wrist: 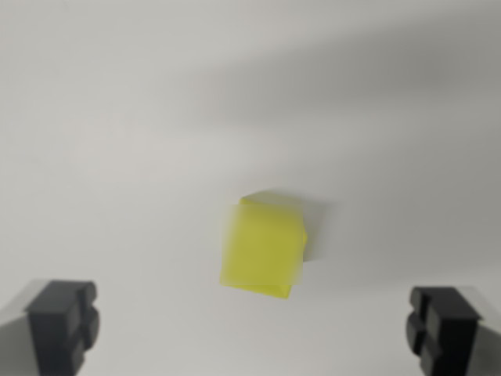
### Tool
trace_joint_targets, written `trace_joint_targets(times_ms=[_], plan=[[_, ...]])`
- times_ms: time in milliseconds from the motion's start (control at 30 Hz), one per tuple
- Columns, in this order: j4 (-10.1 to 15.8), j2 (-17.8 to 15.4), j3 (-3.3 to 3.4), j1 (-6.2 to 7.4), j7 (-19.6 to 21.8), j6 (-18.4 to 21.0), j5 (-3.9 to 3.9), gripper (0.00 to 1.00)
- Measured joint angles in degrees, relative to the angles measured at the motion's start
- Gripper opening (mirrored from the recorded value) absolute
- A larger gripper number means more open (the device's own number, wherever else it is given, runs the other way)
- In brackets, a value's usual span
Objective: Pick yellow cube
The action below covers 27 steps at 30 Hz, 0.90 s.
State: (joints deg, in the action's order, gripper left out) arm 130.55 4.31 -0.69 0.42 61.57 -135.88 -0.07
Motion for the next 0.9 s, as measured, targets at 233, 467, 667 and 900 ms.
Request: trace_joint_targets(times_ms=[233,467,667,900], plan=[[2.2,0.7,0.00,0.21,1.6,-2.7,-0.03,1.00],[4.2,1.5,0.00,0.43,3.2,-5.5,-0.07,1.00],[5.8,2.4,0.00,0.62,4.6,-7.9,-0.11,1.00],[7.6,3.6,0.00,0.85,6.3,-10.7,-0.16,1.00]])
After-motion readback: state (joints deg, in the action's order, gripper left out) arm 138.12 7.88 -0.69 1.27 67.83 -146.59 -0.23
